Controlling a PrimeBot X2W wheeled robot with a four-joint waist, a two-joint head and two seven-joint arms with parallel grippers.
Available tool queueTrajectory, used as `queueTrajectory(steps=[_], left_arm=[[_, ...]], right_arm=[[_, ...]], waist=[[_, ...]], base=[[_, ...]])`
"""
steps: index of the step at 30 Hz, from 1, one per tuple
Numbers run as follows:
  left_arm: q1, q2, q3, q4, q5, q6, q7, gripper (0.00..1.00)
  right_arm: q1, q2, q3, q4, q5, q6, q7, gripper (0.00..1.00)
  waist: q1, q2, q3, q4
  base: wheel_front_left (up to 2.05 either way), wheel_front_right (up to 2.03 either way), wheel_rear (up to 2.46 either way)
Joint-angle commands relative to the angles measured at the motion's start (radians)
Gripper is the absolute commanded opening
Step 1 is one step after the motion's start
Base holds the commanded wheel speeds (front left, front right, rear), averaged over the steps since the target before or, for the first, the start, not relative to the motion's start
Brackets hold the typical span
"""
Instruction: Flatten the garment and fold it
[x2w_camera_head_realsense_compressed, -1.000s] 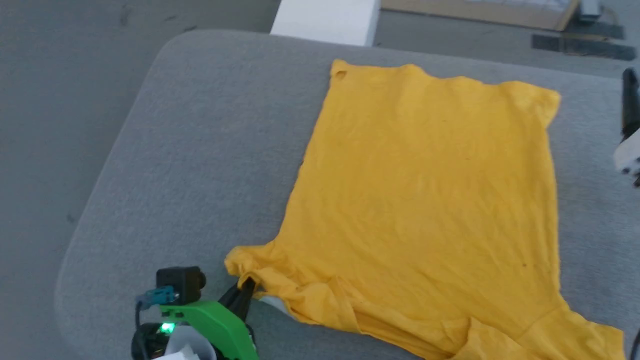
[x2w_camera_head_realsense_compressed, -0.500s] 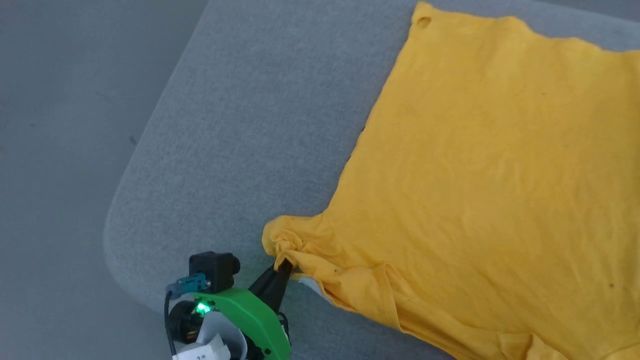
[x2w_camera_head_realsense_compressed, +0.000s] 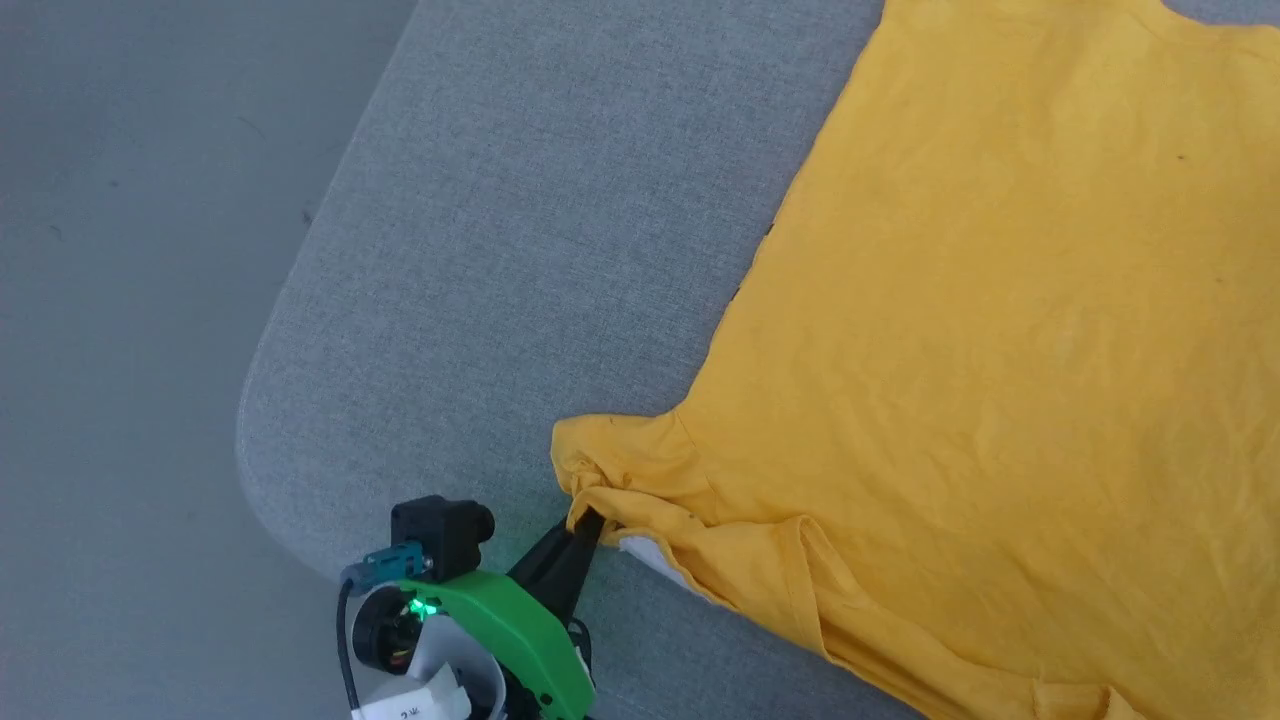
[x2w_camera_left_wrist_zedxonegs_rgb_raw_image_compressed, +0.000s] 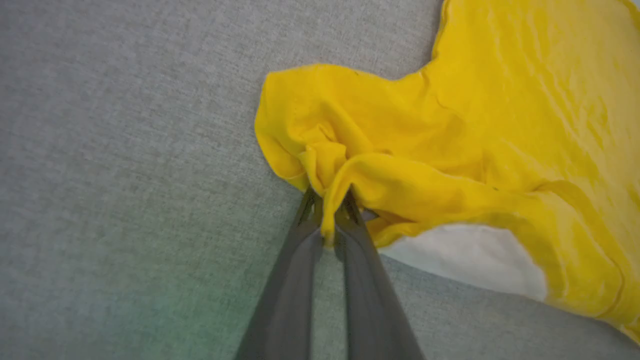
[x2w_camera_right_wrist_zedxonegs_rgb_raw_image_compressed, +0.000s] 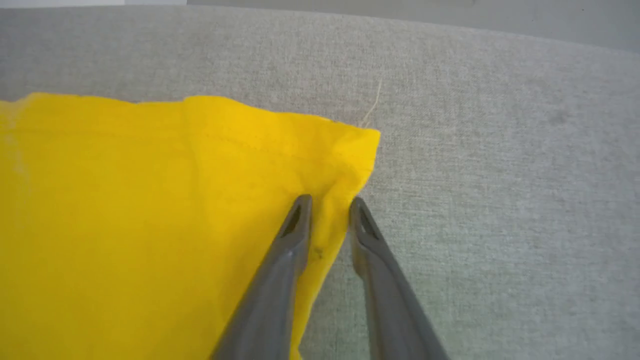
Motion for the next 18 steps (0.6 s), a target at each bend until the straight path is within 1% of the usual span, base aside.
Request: queueTrajectory(steps=[1,2,4,7,9,10,11,13,15,18], left_arm=[[-0.009,0.003,0.002,0.021,-0.001,0.007,0.001,0.0],[-0.008,0.004,0.002,0.023,-0.001,0.008,0.001,0.0],[-0.004,0.008,0.005,0.028,-0.002,0.01,-0.001,0.0],[0.009,0.014,0.009,0.03,-0.005,0.018,-0.002,0.0],[0.021,0.022,0.012,0.028,-0.007,0.025,0.001,0.0],[0.027,0.026,0.012,0.026,-0.007,0.028,0.004,0.0],[0.035,0.032,0.016,0.025,-0.009,0.033,0.004,0.0],[0.05,0.044,0.019,0.019,-0.011,0.042,0.011,0.0],[0.067,0.056,0.022,0.008,-0.013,0.052,0.019,0.0],[0.092,0.078,0.027,-0.013,-0.015,0.068,0.033,0.0]], right_arm=[[0.049,-0.003,0.015,-0.017,0.022,-0.001,-0.04,0.0],[0.066,-0.008,0.022,-0.033,0.038,-0.001,-0.077,0.0],[0.115,-0.019,0.043,-0.063,0.08,-0.001,-0.184,0.0],[0.217,-0.037,0.066,-0.093,0.136,-0.001,-0.402,0.0],[0.285,-0.036,0.061,-0.108,0.169,-0.001,-0.549,0.0],[0.317,-0.035,0.059,-0.113,0.178,-0.001,-0.606,0.0],[0.355,-0.024,0.044,-0.113,0.192,-0.001,-0.671,0.0],[0.429,0.007,0.01,-0.115,0.216,-0.001,-0.758,0.0],[0.5,0.049,-0.03,-0.123,0.241,-0.001,-0.805,0.0],[0.603,0.12,-0.089,-0.145,0.276,-0.001,-0.802,0.0]], waist=[[-0.0001,-0.0001,-0.017,-0.01],[-0.0001,-0.0001,-0.022,-0.013],[-0.0001,-0.0001,-0.043,-0.023],[-0.0001,-0.0001,-0.091,-0.048],[-0.0001,-0.0001,-0.125,-0.068],[-0.0001,-0.0001,-0.139,-0.075],[-0.0001,-0.0001,-0.164,-0.091],[-0.0001,-0.0001,-0.206,-0.116],[-0.0001,-0.0001,-0.243,-0.14],[-0.0001,-0.0001,-0.288,-0.182]], base=[[0.0,0.0,0.0],[0.0,0.0,0.0],[0.0,0.0,0.0],[0.0,0.0,0.0],[0.0,0.0,0.0],[0.0,0.0,0.0],[0.0,0.0,0.0],[0.0,0.0,0.0],[0.0,0.0,0.0],[0.0,0.0,0.0]])
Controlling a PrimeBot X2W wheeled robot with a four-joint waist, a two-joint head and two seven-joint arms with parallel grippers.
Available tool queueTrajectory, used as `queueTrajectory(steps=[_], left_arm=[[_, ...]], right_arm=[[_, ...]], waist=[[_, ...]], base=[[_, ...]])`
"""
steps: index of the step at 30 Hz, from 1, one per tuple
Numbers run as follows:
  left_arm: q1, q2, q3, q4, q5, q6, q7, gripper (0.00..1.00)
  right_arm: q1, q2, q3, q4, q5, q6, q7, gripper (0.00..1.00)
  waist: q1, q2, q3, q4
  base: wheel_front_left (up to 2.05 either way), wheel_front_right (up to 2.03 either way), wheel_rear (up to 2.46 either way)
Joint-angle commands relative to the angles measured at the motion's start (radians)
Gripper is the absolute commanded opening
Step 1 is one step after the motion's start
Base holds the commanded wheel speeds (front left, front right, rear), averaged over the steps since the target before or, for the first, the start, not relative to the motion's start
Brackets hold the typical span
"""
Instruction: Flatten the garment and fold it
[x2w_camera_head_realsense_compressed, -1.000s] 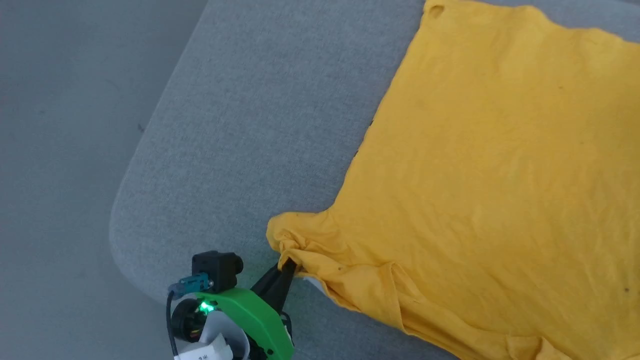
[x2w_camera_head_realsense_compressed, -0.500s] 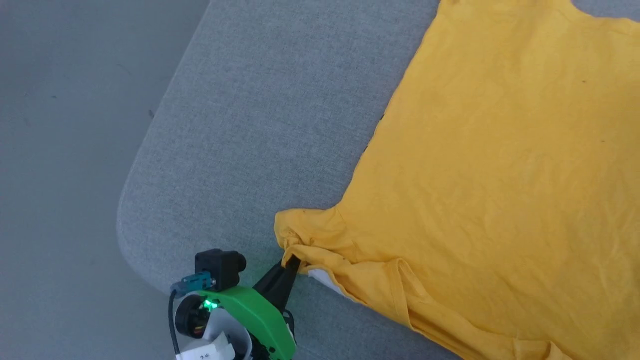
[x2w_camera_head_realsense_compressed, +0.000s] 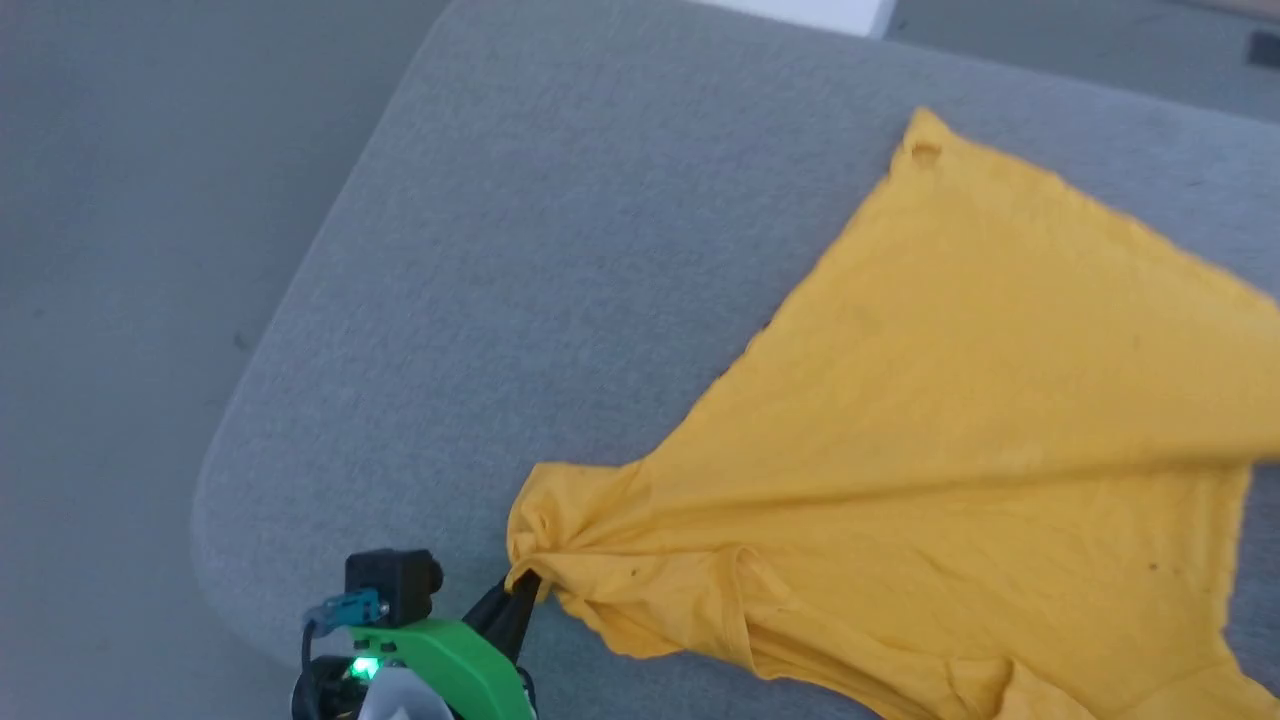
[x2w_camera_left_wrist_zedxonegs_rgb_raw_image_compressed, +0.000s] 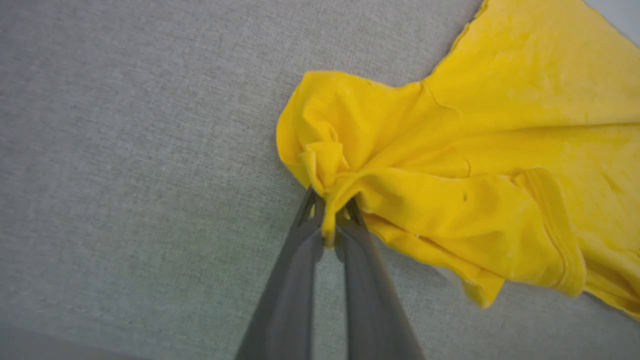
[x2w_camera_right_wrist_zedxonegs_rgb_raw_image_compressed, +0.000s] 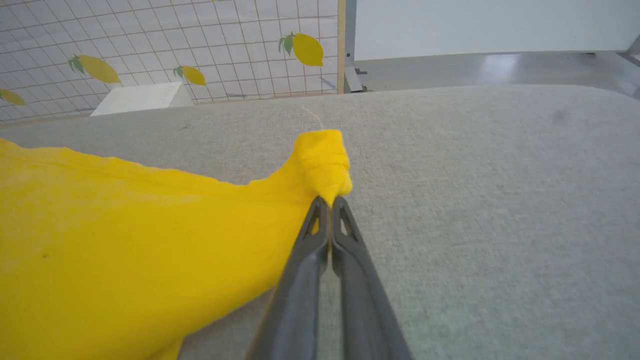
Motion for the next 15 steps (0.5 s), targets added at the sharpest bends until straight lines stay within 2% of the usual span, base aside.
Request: queueTrajectory(steps=[1,6,9,15], left_arm=[[0.014,0.014,0.007,-0.011,-0.006,0.01,0.005,0.0],[0.047,0.035,0.01,-0.045,-0.011,0.031,0.023,0.0],[0.06,0.045,0.011,-0.058,-0.012,0.039,0.031,0.0],[0.073,0.064,0.012,-0.076,-0.012,0.048,0.043,0.0]], right_arm=[[0.044,0.021,-0.02,-0.018,0.011,-0.002,0.018,0.0],[0.174,0.081,-0.083,-0.091,0.043,-0.002,0.114,0.0],[0.224,0.092,-0.117,-0.125,0.07,-0.002,0.187,0.0],[0.293,0.093,-0.123,-0.068,0.166,-0.002,0.399,0.0]], waist=[[0.0,0.0,-0.1,-0.098],[0.0,0.0,-0.146,-0.157],[0.0,0.0,-0.161,-0.182],[0.0,0.0,-0.174,-0.22]], base=[[0.0,0.0,0.0],[0.0,0.0,0.0],[0.0,0.0,0.0],[0.0,0.0,0.0]])
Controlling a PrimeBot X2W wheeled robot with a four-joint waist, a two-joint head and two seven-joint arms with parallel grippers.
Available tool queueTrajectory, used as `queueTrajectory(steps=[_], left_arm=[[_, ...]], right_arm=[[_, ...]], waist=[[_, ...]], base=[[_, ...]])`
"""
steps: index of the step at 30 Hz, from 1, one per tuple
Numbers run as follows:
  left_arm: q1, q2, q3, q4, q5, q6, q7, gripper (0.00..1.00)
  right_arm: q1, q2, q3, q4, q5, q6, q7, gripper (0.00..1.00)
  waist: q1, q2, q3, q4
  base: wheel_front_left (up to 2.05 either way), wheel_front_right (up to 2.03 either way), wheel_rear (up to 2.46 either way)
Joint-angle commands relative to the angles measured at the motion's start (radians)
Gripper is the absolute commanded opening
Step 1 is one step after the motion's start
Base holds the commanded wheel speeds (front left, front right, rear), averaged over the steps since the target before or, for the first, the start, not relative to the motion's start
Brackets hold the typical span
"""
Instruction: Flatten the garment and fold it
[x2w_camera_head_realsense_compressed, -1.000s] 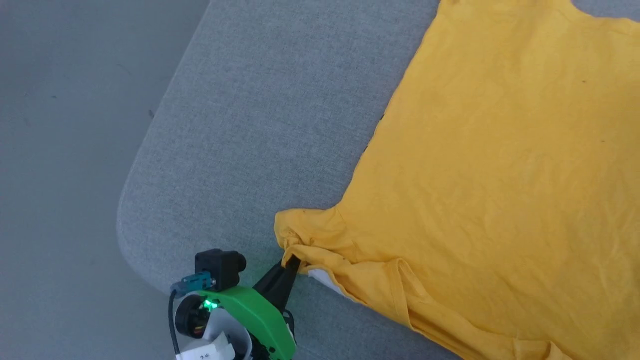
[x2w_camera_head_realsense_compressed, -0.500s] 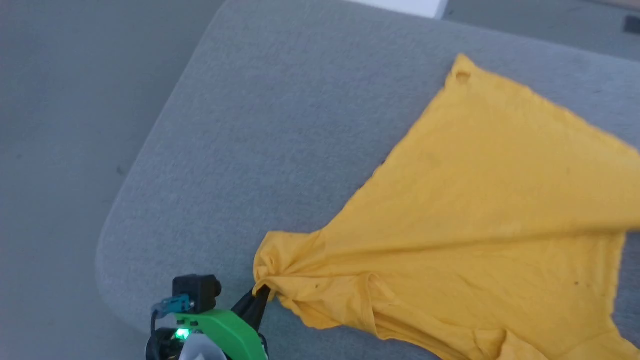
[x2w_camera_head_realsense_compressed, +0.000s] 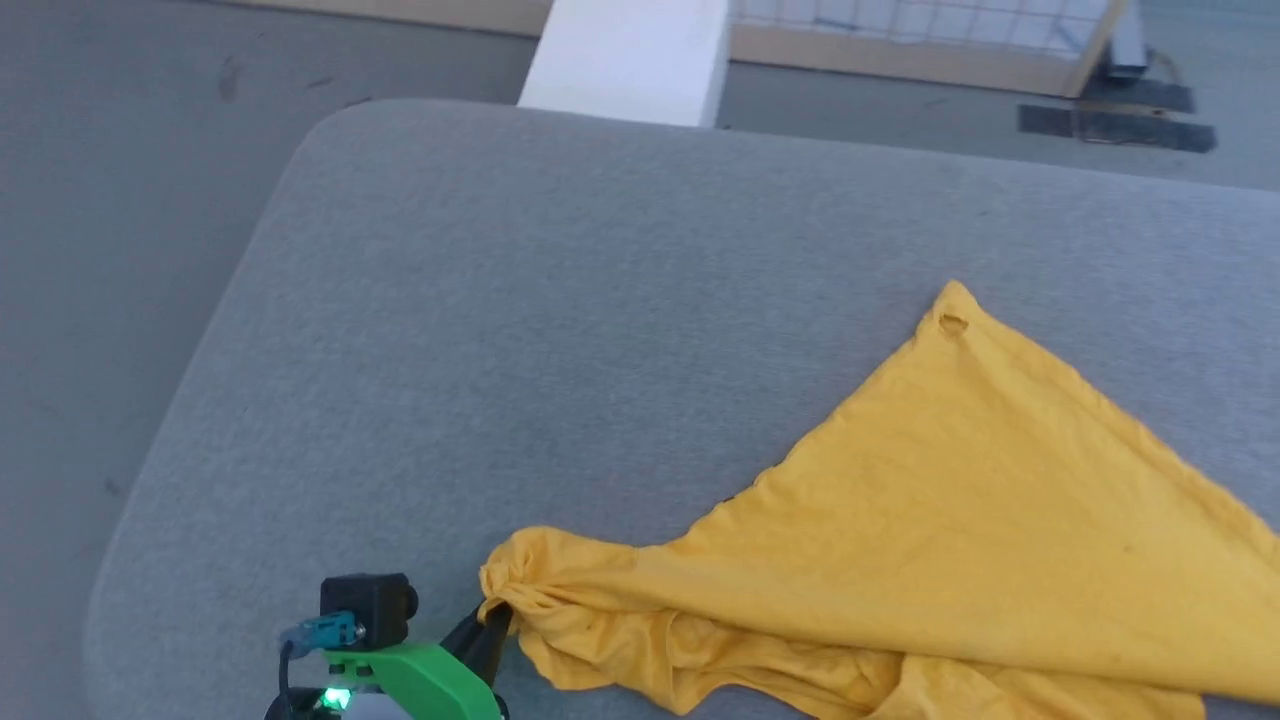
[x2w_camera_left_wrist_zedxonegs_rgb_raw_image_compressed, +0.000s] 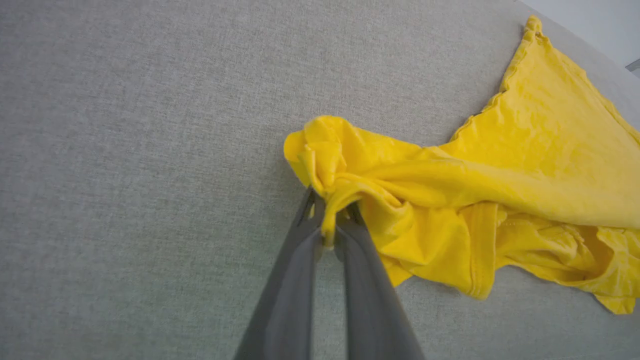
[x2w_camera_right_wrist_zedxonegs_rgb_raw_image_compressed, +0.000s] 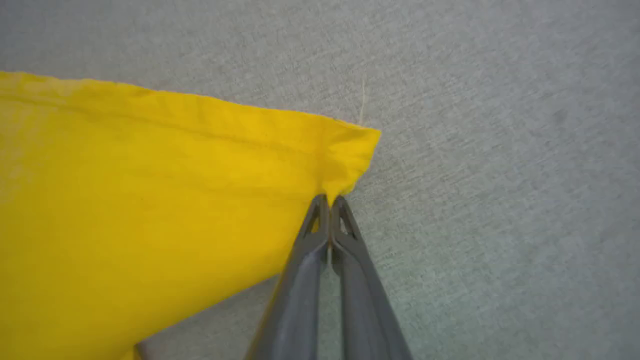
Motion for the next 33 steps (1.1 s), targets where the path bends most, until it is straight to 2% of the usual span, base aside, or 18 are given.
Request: queueTrajectory(steps=[1,5,7,8,9,10,14,20,24,28,33], left_arm=[[0.01,0.008,0.002,-0.006,-0.001,0.004,0.002,0.0],[0.011,0.008,-0.005,-0.007,-0.002,0.004,0.008,0.0],[0.013,0.007,-0.01,-0.007,-0.001,0.005,0.011,0.0],[0.013,0.006,-0.011,-0.008,-0.001,0.006,0.013,0.0],[0.014,0.006,-0.013,-0.008,-0.001,0.007,0.014,0.0],[0.014,0.007,-0.014,-0.009,-0.001,0.007,0.015,0.0],[0.015,0.01,-0.017,-0.012,0.0,0.009,0.019,0.0],[0.009,0.009,-0.021,-0.015,0.0,0.01,0.021,0.0],[-0.001,0.007,-0.021,-0.016,0.001,0.009,0.02,0.0],[-0.018,-0.001,-0.023,-0.013,0.001,0.005,0.016,0.0],[-0.044,-0.015,-0.031,-0.002,0.004,-0.005,0.013,0.0]], right_arm=[[0.02,-0.001,0.003,0.016,0.012,-0.002,0.045,0.0],[0.051,-0.001,0.006,0.058,0.028,-0.002,0.157,0.0],[0.055,-0.001,0.004,0.067,0.034,-0.002,0.179,0.0],[0.056,-0.001,0.006,0.064,0.03,-0.002,0.177,0.05],[0.055,-0.001,0.014,0.054,0.027,-0.002,0.164,0.34],[0.049,-0.001,0.022,0.041,0.03,-0.002,0.143,1.0],[0.008,-0.001,0.067,-0.033,0.029,-0.002,-0.026,1.0],[-0.061,-0.003,0.266,-0.134,0.006,-0.002,-0.323,1.0],[-0.143,-0.054,0.434,-0.106,-0.003,-0.002,-0.486,1.0],[-0.256,-0.114,0.571,0.016,0.0,-0.002,-0.528,1.0],[-0.417,-0.164,0.674,0.219,-0.019,-0.002,-0.458,1.0]], waist=[[0.0,0.0,-0.034,-0.041],[0.0,0.0,-0.043,-0.047],[0.0,0.0,-0.048,-0.047],[0.0,0.0,-0.05,-0.046],[0.0,0.0,-0.052,-0.046],[0.0,0.0,-0.053,-0.046],[0.0,0.0,-0.056,-0.043],[0.0,0.0,-0.052,-0.03],[0.0,0.0,-0.036,-0.021],[0.0,0.0,-0.015,-0.008],[0.0,0.0,0.017,0.026]], base=[[0.0,0.0,0.0],[0.0,0.0,0.0],[0.0,0.0,0.0],[0.0,0.0,0.0],[0.0,0.0,0.0],[0.0,0.0,0.0],[0.0,0.0,0.0],[0.0,0.0,0.0],[0.0,0.0,0.0],[0.0,0.0,0.0],[0.0,0.0,0.0]])
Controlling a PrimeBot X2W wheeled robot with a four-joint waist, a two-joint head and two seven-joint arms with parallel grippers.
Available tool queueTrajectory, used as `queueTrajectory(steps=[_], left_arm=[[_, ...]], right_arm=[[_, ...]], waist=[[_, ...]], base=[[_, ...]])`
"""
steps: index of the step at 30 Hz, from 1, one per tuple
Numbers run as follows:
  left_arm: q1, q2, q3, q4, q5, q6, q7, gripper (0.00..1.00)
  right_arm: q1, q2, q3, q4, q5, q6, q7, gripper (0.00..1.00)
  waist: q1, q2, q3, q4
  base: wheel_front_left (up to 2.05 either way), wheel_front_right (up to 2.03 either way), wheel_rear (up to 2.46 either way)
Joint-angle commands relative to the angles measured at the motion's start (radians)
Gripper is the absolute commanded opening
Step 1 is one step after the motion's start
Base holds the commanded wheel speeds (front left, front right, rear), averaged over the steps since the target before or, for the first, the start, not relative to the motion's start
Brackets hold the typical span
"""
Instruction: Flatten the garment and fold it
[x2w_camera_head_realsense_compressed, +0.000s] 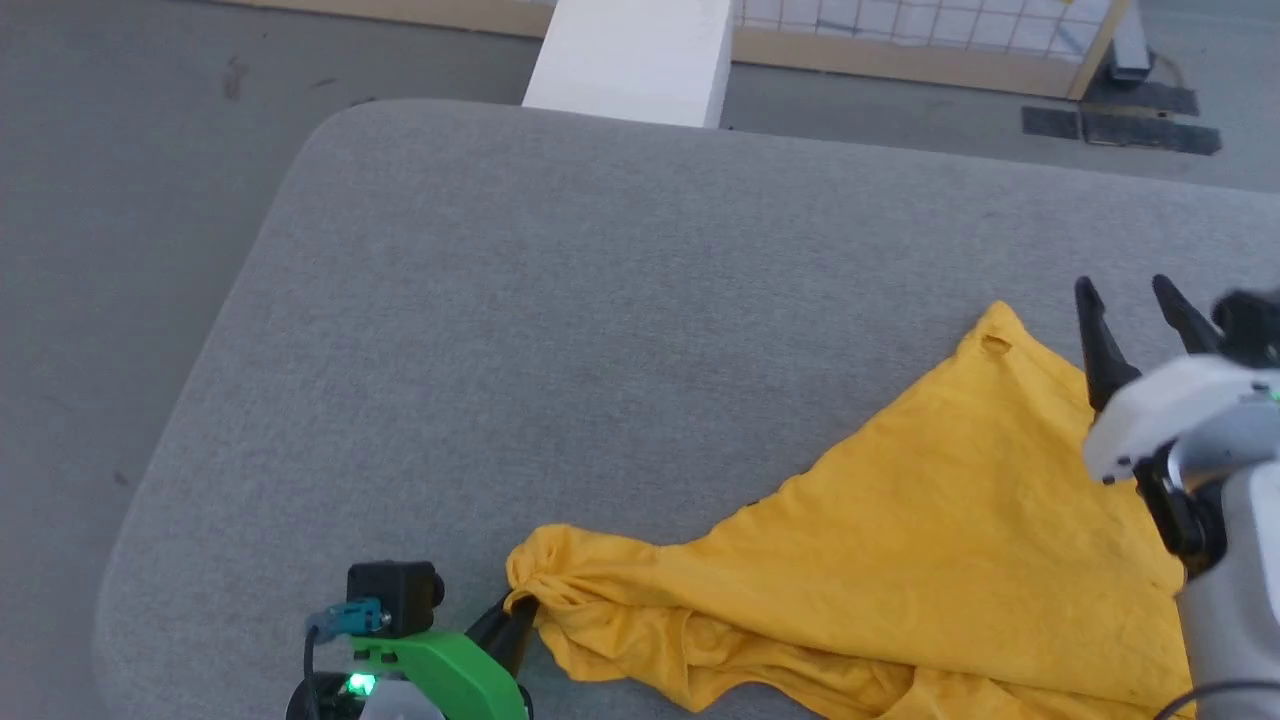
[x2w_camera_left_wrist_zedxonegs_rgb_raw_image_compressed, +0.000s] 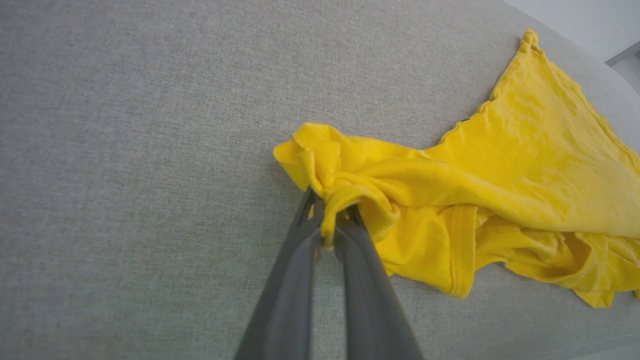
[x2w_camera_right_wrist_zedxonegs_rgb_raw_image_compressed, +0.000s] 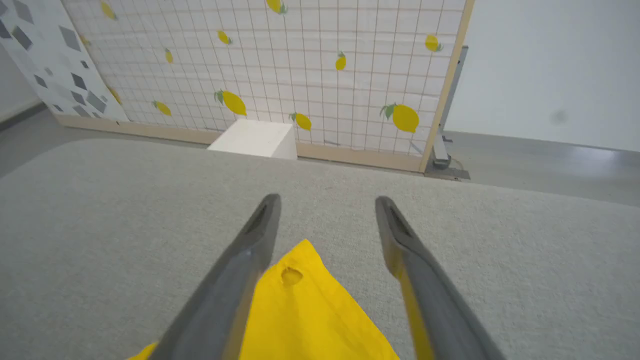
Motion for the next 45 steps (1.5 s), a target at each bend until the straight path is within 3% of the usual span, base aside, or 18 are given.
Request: queueTrajectory(steps=[1,11,19,21,22,23,24,29,38,45], left_arm=[[-0.023,-0.007,-0.001,0.005,0.007,-0.007,-0.006,0.0],[-0.06,-0.035,-0.014,0.04,0.006,-0.031,-0.024,0.0],[-0.075,-0.054,-0.023,0.074,0.0,-0.052,-0.043,0.0],[-0.078,-0.056,-0.025,0.079,0.0,-0.054,-0.046,0.0],[-0.079,-0.057,-0.025,0.08,0.0,-0.055,-0.048,0.0],[-0.08,-0.059,-0.025,0.083,0.0,-0.055,-0.049,0.0],[-0.081,-0.059,-0.026,0.085,0.0,-0.056,-0.05,0.0],[-0.083,-0.063,-0.029,0.093,-0.003,-0.057,-0.052,0.0],[-0.054,-0.038,-0.016,0.087,-0.009,-0.038,-0.053,0.0],[-0.031,-0.014,0.007,0.05,-0.002,-0.013,-0.073,0.0]], right_arm=[[-0.052,-0.008,0.01,0.053,-0.016,-0.001,0.032,1.0],[-0.307,-0.035,-0.016,0.368,-0.146,-0.001,0.37,1.0],[-0.374,-0.013,-0.063,0.434,-0.262,-0.001,0.6,1.0],[-0.375,-0.009,-0.074,0.428,-0.279,-0.001,0.622,0.45],[-0.373,-0.007,-0.078,0.425,-0.285,-0.001,0.628,0.34],[-0.37,-0.005,-0.082,0.42,-0.291,-0.001,0.631,0.13],[-0.367,-0.004,-0.083,0.416,-0.294,-0.001,0.631,0.0],[-0.326,0.014,-0.109,0.364,-0.265,-0.001,0.526,0.0],[-0.115,0.07,-0.12,0.188,-0.103,-0.001,0.156,0.0],[0.121,0.121,-0.177,-0.018,0.007,-0.001,0.025,0.0]], waist=[[0.0,0.0,0.028,0.031],[0.0,0.0,0.089,0.11],[0.0,0.0,0.11,0.137],[0.0,0.0,0.114,0.138],[0.0,0.0,0.115,0.138],[0.0,0.0,0.116,0.137],[0.0,0.0,0.117,0.136],[0.0,0.0,0.104,0.119],[0.0,0.0,0.027,0.049],[0.0,0.0,-0.025,-0.024]], base=[[0.0,0.0,0.0],[0.0,0.0,0.0],[0.0,0.0,0.0],[0.0,0.0,0.0],[0.0,0.0,0.0],[0.0,0.0,0.0],[0.0,0.0,0.0],[0.0,0.0,0.0],[0.0,0.0,0.0],[0.0,0.0,0.0]])
